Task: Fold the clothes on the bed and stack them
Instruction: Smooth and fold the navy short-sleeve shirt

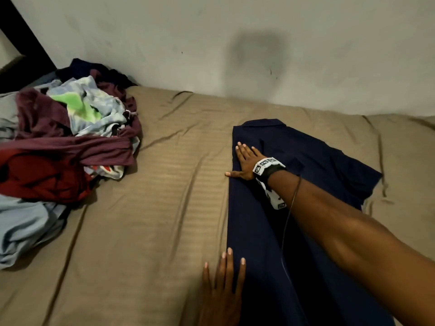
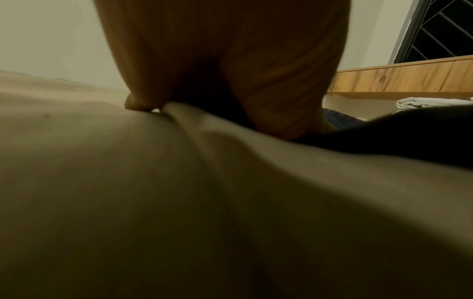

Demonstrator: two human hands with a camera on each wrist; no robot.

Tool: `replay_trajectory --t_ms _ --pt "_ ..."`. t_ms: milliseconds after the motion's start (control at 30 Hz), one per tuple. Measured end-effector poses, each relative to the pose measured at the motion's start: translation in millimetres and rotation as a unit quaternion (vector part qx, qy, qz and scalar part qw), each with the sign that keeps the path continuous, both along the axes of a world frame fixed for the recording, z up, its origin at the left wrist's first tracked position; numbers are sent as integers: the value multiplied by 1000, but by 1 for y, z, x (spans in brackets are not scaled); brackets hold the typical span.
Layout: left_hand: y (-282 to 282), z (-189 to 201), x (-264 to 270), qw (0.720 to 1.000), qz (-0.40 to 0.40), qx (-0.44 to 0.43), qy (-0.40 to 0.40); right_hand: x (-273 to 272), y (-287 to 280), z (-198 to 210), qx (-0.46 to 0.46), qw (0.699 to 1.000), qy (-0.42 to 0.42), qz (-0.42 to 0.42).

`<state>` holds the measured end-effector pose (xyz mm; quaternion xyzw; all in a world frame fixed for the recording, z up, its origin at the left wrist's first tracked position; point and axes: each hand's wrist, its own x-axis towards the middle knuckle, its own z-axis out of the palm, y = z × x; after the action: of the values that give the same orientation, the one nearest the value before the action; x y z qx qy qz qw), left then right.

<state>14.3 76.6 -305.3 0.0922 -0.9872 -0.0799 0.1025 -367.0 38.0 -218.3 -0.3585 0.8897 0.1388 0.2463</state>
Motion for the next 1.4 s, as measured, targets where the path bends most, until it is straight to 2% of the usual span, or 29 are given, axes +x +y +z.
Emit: replay_trajectory --t_ms 167,367,433,533,633,700,767,867,933,967,1033,1067,1100,1200,1267,1400 --pt "3 -8 -11 999 18 -17 48 -55 -37 0 -11 999 -15 -35" --pt "-11 -3 -29 991 51 121 -6 -88 -55 5 -5 999 -5 -32" --pt "-20 -3 -33 988 77 132 -6 -90 -58 9 -4 1000 -22 -22" --pt "-26 5 -36 986 87 144 -22 -87 -48 21 -80 995 -54 -26" --pt "-26 6 -34 986 76 137 -54 -82 3 40 -161 982 13 -100" --pt "-27 7 -30 986 75 130 -71 -80 58 47 -185 963 97 -172" --pt "-22 9 -26 987 62 122 -81 -76 113 49 -197 933 116 -279" --pt "-6 11 -15 994 47 56 -80 -62 172 37 -241 867 11 -436" --pt "-1 9 -10 997 35 9 -74 -51 185 25 -308 794 -71 -520" --pt "2 8 -9 997 36 -13 -68 -45 185 20 -344 757 -103 -546" --pt "2 10 -12 997 23 -20 -72 -37 175 16 -383 712 -144 -571" --pt "-2 18 -16 996 11 -17 -83 -36 169 15 -391 703 -153 -574" --pt "-7 29 -25 995 -5 -8 -94 -35 163 15 -394 707 -149 -568" --pt "-29 81 -71 980 -28 60 -189 -35 150 10 -374 734 -105 -557" --pt "-42 108 -110 982 -34 26 -183 -33 146 11 -376 738 -81 -554" --pt "-71 116 -195 962 -60 85 -254 -30 148 14 -418 705 -112 -562"
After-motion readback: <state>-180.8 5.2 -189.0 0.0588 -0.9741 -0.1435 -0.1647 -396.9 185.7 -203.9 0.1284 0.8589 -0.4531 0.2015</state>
